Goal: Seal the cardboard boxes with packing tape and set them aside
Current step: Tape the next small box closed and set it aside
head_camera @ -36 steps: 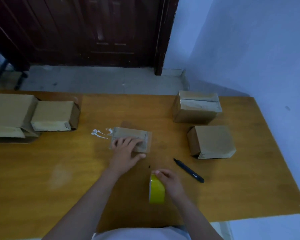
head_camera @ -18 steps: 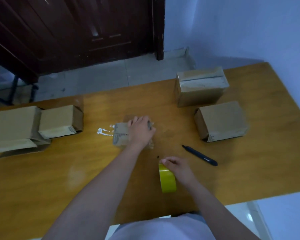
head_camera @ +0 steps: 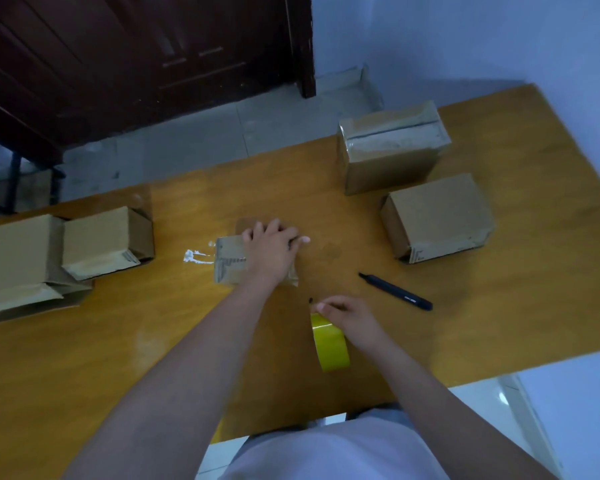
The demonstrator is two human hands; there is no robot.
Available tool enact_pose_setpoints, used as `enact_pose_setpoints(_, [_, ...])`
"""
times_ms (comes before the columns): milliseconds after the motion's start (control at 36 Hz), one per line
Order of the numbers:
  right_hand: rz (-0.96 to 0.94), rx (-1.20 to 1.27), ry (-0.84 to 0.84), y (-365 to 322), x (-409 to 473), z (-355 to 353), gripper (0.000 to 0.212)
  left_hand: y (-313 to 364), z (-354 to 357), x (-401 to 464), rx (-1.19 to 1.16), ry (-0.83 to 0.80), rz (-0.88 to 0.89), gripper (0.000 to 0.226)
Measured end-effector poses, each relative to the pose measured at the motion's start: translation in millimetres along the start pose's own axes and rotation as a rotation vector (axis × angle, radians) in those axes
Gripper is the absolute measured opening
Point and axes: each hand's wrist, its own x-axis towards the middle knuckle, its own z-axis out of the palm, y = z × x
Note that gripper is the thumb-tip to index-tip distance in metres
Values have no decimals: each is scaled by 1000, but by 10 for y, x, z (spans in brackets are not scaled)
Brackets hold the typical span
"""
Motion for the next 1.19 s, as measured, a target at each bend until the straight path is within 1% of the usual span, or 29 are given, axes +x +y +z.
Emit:
enact_pose_setpoints(139, [-25,-24,5,-7,-43,6,13,44,-33,-16,62,-22,44,39])
enact_pose_setpoints(222, [-23,-25,23,-20,-74,18,12,27,-28,-15,65,-42,49,45])
enact_pose_setpoints(278, [-19,-22,46,-22,-78,20,13,-8,-12,-5,-52,-16,57,53])
enact_pose_setpoints(361, [0,-33,67,-43,-80,17,13,-86,-61,-26,-408,101,37,65])
enact_pose_setpoints(389, [5,-44,68,-43,-76,13,13,-115,-89,-47,-469,151,48,68])
enact_pose_setpoints(417, [9,-55,63,-48,-77,12,14,-142,-120,-72,-482,182,76,70])
enact_pose_setpoints(472, [18,-77,53,-66,-96,11,15,-205,-195,-141,-449,176,166,69])
enact_pose_setpoints(556, [12,-105,85,-71,-123,13,22,-308,-217,-258,-368,132,385,50])
enact_pose_setpoints(611, [4,-120,113,-87,-143,23,25,-323,-211,-315,-183,6,517,40])
enact_pose_setpoints(667, [15,-147,124,-98,-156,42,25,-314,-209,-373,5,-108,544,33])
enact_pose_setpoints(694, [21,-161,125,-105,-162,54,25,-315,-216,-401,52,-135,535,33])
enact_pose_setpoints(778, [13,-184,135,-122,-192,79,25,-312,-265,-468,87,-129,522,35])
enact_pose_setpoints(861, [-12,-180,125,-130,-233,95,30,-297,-281,-498,132,-133,505,34])
enact_pose_setpoints(917, [-11,-177,135,-135,-246,105,27,-284,-202,-492,117,-89,487,31])
enact_pose_setpoints(1000, [6,-177,142,-142,-240,119,20,-265,-22,-475,120,93,475,17])
enact_pose_setpoints(1111, [14,-185,150,-129,-240,119,16,-192,113,-493,105,255,431,27])
enact_pose_setpoints(1194, [29,-186,149,-108,-258,133,17,-132,151,-494,37,296,374,39])
